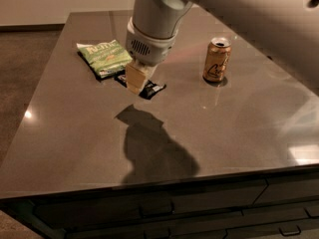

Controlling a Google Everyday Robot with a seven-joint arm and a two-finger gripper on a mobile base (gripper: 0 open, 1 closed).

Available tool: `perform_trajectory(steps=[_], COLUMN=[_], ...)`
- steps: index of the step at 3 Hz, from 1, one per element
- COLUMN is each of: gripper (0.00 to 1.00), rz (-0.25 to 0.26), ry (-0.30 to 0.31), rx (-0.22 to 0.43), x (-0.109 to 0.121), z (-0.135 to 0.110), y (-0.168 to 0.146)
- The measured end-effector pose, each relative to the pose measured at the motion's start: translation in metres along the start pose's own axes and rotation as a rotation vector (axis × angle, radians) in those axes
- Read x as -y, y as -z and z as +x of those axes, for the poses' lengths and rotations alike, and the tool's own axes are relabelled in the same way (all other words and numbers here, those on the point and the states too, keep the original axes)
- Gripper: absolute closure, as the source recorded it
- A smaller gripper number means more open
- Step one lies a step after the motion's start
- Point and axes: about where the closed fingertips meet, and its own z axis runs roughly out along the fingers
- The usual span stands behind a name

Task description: Pick rxbar chocolate

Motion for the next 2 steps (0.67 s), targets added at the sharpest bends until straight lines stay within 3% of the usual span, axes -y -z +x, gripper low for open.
perform_trajectory(steps=[1,2], gripper=[1.0,1.0], rz=[-0.004,-0.004], ry=[0.057,0.057], rx=[0.061,0.061], x=[0.0042,0.0042], z=[-0.0107,-0.0107], y=[0.0361,0.0361])
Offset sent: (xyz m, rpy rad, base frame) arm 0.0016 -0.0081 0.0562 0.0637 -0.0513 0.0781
